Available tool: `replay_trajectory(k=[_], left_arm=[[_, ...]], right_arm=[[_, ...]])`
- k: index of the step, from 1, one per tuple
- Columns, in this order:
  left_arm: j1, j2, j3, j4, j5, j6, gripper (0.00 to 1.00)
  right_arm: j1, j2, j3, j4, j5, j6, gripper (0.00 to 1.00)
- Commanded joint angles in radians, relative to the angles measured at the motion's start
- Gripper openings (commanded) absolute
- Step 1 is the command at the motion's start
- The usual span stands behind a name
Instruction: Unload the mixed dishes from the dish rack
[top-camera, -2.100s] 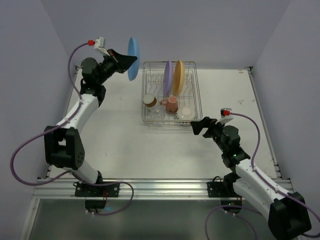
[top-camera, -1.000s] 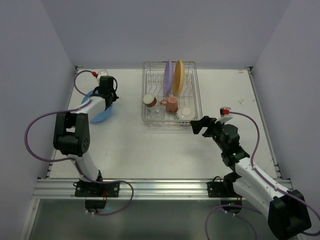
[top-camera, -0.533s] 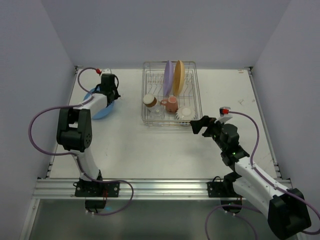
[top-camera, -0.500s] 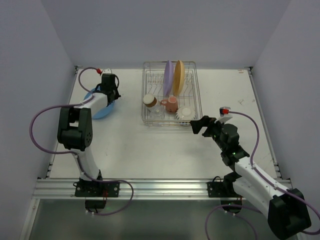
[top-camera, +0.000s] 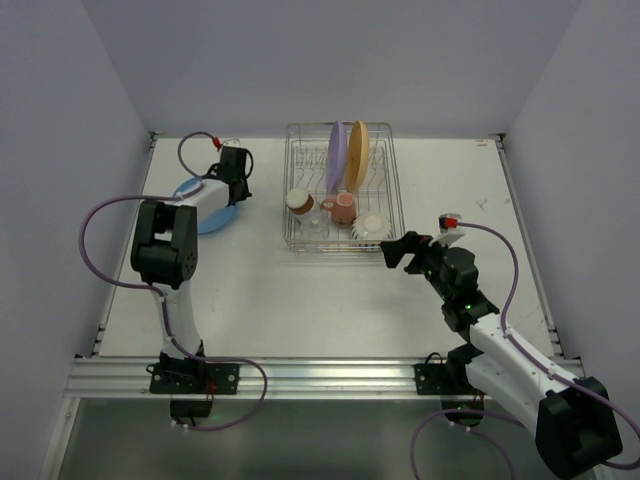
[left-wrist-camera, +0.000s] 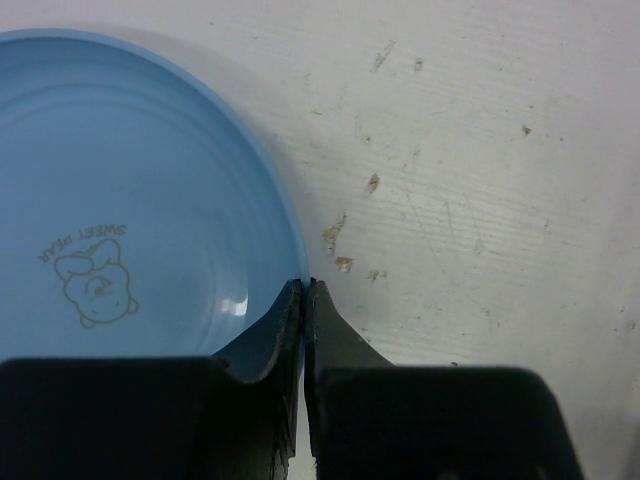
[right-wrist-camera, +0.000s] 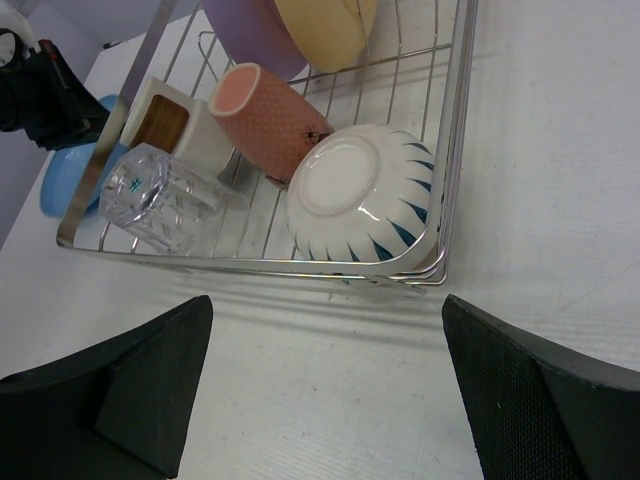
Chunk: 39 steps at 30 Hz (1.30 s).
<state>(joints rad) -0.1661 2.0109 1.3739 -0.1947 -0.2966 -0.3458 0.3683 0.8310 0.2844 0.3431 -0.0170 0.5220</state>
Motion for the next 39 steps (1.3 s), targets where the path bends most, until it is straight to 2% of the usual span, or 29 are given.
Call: replay_trajectory(k=[1,14,18,31,35,39], left_arm=[[-0.049,0.034,0.059,-0.037,-0.061,0.039,0.00],[-0.102,0.020,0.011,0.086,-0.108,0.224,0.00],[-0.144,0.029,-0.010,0.153,-0.254,0.323,0.00],[-0.144,0.083,0.082,0.101,-0.254,0.334,0.00],[-0.144,0.091,0.097,0.077,-0.236,0.308,0.16],[-0.141,0.091,0.105,0.061,-0.205,0.288,0.22]], right_arm=[[0.003,-0.006,0.042,-0.004,0.015,-0.004,0.99],[0.003,0.000,0.044,-0.006,0.015,-0.002,0.99],[0.003,0.005,0.045,-0.009,0.015,0.000,0.99],[0.001,0.016,0.050,-0.010,0.015,0.001,0.99],[0.003,0.020,0.052,-0.010,0.015,0.001,0.99],[0.001,0.020,0.053,-0.010,0.015,0.001,0.99]])
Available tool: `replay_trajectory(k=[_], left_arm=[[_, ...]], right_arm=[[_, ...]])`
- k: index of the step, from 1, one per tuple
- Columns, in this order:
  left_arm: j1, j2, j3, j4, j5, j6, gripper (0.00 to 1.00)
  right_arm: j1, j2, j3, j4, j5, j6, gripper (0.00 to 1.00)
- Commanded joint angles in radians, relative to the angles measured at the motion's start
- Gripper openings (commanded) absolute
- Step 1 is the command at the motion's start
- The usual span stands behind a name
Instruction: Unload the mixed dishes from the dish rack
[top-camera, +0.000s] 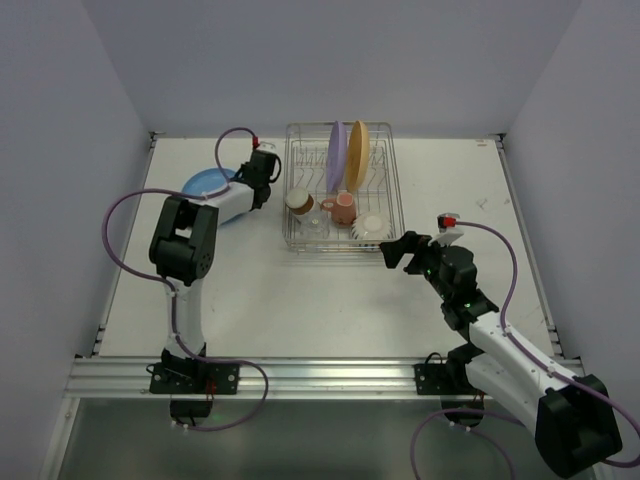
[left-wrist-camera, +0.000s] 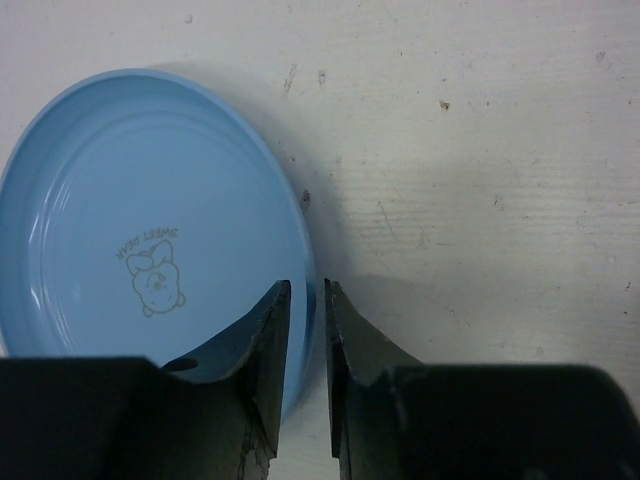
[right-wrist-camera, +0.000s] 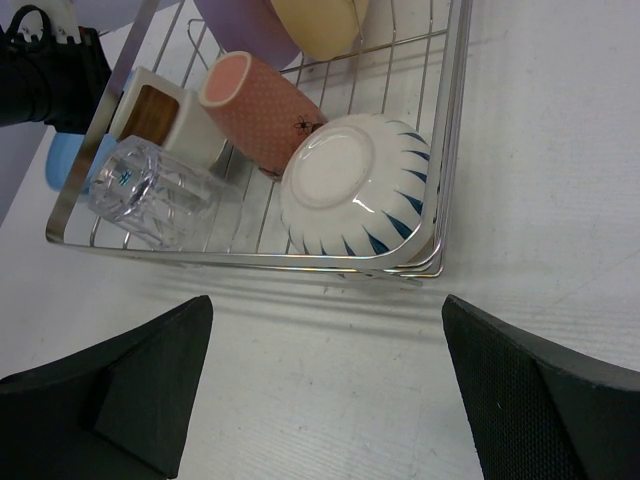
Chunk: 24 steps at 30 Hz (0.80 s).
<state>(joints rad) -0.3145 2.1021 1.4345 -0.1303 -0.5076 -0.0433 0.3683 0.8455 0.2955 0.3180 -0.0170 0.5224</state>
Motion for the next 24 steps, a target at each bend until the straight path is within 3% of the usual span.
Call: replay_trajectory(k=[1,9,11,13,15,16,21,24], left_arm=[[0.009,0.002,0.049,-0.012,0.018,-0.021,0.25],[0.025,-0.020,0.056,-0.049,0.069,-0.065,0.30],[0.055,-0.069,0.038,-0.049,0.150,-0.141,0.34],[0.103,-0.156,-0.058,0.057,0.313,-0.184,0.44],[0.127,-0.215,-0.153,0.109,0.380,-0.214,0.52],[0.136,-0.272,-0.181,0.180,0.427,-0.213,0.60],[0.138,-0.401,-0.284,0.248,0.474,-0.231,0.75],[0.138,-0.470,-0.322,0.291,0.540,-0.260,0.93]], right_arm=[[0.003,0.006,0.041,0.013,0.015,-0.001,0.99],[0.003,0.001,0.040,0.013,0.029,0.001,0.99],[0.003,0.003,0.040,0.013,0.029,0.001,0.99],[0.003,0.004,0.040,0.013,0.029,0.001,0.99],[0.003,0.004,0.040,0.013,0.029,-0.001,0.99],[0.003,0.004,0.040,0.013,0.031,-0.001,0.99],[0.001,0.006,0.040,0.016,0.029,-0.001,0.99],[0.001,0.009,0.044,0.013,0.026,-0.001,0.99]])
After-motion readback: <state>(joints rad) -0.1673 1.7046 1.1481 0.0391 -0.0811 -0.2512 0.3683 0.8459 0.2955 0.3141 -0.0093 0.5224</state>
